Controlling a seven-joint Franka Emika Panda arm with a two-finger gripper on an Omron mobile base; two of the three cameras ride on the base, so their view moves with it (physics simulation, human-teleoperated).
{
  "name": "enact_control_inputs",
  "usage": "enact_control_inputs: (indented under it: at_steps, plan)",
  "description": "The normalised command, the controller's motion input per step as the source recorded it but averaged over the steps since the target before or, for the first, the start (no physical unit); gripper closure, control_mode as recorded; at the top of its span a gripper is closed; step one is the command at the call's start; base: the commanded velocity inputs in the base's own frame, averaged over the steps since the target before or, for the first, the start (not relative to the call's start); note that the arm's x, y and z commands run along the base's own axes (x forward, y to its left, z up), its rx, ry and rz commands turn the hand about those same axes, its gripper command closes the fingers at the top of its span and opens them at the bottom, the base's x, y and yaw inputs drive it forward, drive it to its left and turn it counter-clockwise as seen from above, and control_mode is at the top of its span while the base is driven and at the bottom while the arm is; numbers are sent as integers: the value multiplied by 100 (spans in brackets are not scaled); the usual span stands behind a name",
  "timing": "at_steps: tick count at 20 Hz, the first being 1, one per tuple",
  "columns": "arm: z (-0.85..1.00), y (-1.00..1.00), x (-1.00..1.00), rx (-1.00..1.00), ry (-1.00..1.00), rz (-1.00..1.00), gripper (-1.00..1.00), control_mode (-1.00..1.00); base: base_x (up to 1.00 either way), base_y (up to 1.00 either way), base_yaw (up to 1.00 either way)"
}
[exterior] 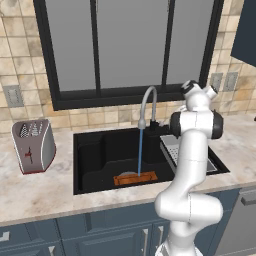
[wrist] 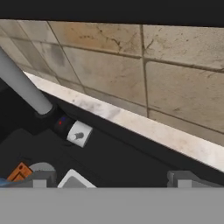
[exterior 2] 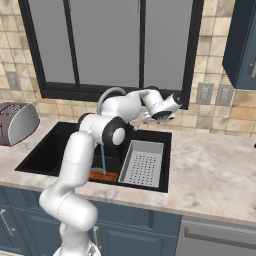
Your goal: Turn on the sink faucet with hot water and rinse the cutting board for ten seconds, then turn off the faucet. Push the cutting board to reach the water if necessary.
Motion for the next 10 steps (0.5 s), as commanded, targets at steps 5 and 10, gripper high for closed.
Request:
enact_control_inputs:
  at_steps: [5,10]
  plan:
    - [0,-13,11,1,-1,0,-100,-100,0,0,0]
    - [0,-1,17,0,0,-2,-100,-100,0,0,0]
